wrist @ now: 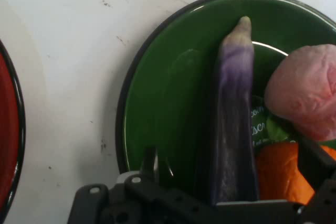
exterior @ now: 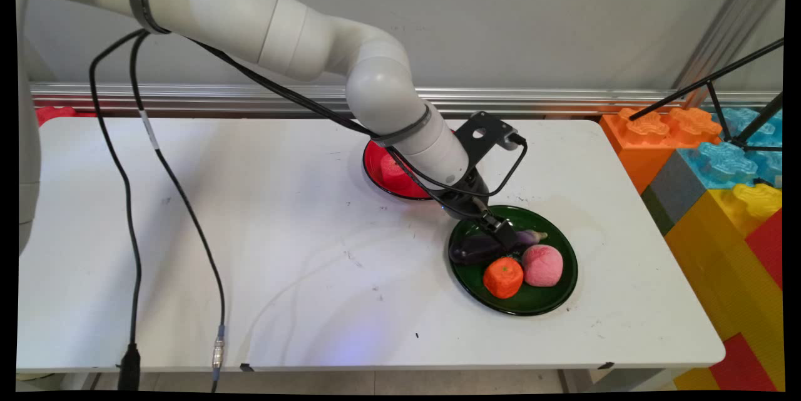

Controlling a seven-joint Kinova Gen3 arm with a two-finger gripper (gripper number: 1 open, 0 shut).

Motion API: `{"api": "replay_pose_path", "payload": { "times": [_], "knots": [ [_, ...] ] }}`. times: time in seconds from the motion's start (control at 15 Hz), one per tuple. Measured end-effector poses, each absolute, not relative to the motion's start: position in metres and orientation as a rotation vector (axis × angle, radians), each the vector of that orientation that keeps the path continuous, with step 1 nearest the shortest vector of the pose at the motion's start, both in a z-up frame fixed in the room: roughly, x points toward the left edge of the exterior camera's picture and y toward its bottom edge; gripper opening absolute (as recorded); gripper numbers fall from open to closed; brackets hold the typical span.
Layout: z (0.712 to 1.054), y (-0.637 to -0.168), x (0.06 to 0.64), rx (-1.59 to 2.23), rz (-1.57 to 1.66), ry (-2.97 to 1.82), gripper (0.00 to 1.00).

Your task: Pick up the eggplant from the green plate

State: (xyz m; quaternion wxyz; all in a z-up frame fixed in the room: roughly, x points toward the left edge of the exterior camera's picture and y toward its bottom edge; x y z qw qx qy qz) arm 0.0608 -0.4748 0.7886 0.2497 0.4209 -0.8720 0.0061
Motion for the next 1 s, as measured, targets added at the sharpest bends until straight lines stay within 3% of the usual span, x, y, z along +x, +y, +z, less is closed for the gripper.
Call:
{"api": "replay_pose_path", "payload": {
  "times": [0.67, 0.73, 1.0],
  "knots": [
    [0.774, -0.481, 0.057, 1.144, 0.009, -2.403, 1.00],
    [0.773, -0.482, 0.057, 1.142, 0.011, -2.404, 0.00],
    [0.771, -0.482, 0.056, 1.134, 0.007, -2.414, 0.00]
  ]
}}
